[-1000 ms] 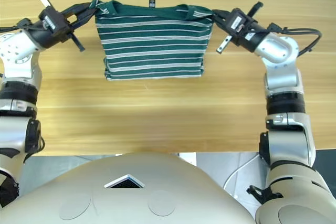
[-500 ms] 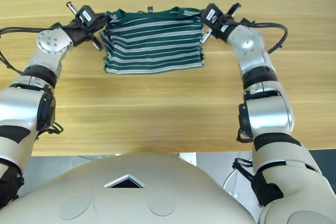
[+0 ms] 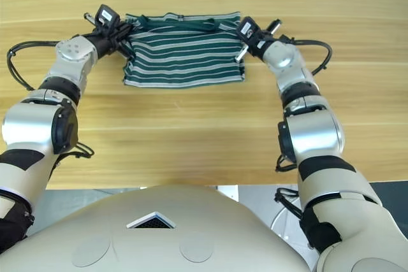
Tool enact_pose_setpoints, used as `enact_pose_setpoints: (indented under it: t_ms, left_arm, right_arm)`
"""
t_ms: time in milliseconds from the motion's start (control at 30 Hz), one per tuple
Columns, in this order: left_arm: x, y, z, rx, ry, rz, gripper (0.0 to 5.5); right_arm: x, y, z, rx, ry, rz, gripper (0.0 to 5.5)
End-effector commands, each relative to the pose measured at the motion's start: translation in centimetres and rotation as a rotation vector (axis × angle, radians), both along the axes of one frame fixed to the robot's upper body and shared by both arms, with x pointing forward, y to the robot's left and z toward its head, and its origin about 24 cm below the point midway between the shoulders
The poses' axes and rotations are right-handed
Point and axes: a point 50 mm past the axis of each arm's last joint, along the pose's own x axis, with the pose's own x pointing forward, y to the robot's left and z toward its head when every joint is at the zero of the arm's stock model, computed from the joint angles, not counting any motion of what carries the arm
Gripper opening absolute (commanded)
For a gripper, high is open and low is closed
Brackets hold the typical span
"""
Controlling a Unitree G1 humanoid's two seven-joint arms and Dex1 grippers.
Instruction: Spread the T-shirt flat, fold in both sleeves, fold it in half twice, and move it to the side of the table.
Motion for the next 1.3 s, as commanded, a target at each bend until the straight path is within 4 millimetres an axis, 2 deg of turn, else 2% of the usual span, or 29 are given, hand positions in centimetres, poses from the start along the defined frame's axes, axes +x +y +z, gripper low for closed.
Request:
enact_pose_setpoints:
  t_ms: [33, 200, 400, 500, 633, 800, 933, 1000, 1133, 1300]
  left_arm:
    - [-0.1, -0.1, -0.7, -0.047, 0.077, 0.064, 1.06]
    - [0.9, 0.0, 0.8, -0.230, 0.050, 0.162, 1.82]
    - [2.6, 0.6, 3.7, -0.455, -0.041, 0.322, 2.74]
    - [3.2, 0.5, 4.9, -0.574, -0.084, 0.354, 3.20]
    - [3.9, 1.0, 6.9, -0.865, -0.161, 0.400, 3.83]
    - [3.0, 1.8, 7.9, -0.958, -0.298, 0.183, 4.47]
    - [1.6, 2.5, 7.2, -0.923, -0.360, 0.045, 5.10]
    - [1.1, 2.4, 6.8, -0.904, -0.378, 0.002, 5.37]
    - [0.7, 1.8, 6.4, -0.886, -0.394, -0.045, 5.37]
    - [0.7, 1.4, 6.1, -0.865, -0.390, -0.054, 5.37]
  right_arm:
    - [0.0, -1.1, -0.3, 0.099, 0.048, -0.127, 0.74]
    - [1.1, -1.6, 1.6, 0.357, 0.003, -0.254, 1.56]
    - [2.2, -1.1, 3.1, 0.545, -0.046, -0.337, 2.60]
    - [2.4, -0.6, 3.5, 0.619, -0.065, -0.334, 3.12]
    - [2.0, -0.5, 3.5, 0.641, -0.082, -0.239, 3.84]
    - [-1.1, -3.1, 2.4, 0.491, -0.070, 0.037, 4.56]
    - [-4.1, -5.4, 1.2, 0.365, -0.012, 0.194, 5.27]
    - [-6.0, -5.5, -0.2, 0.270, 0.060, 0.299, 5.40]
    - [-8.9, -5.0, -2.4, 0.160, 0.152, 0.451, 5.40]
    - [-10.8, -2.7, -3.2, 0.137, 0.139, 0.605, 5.40]
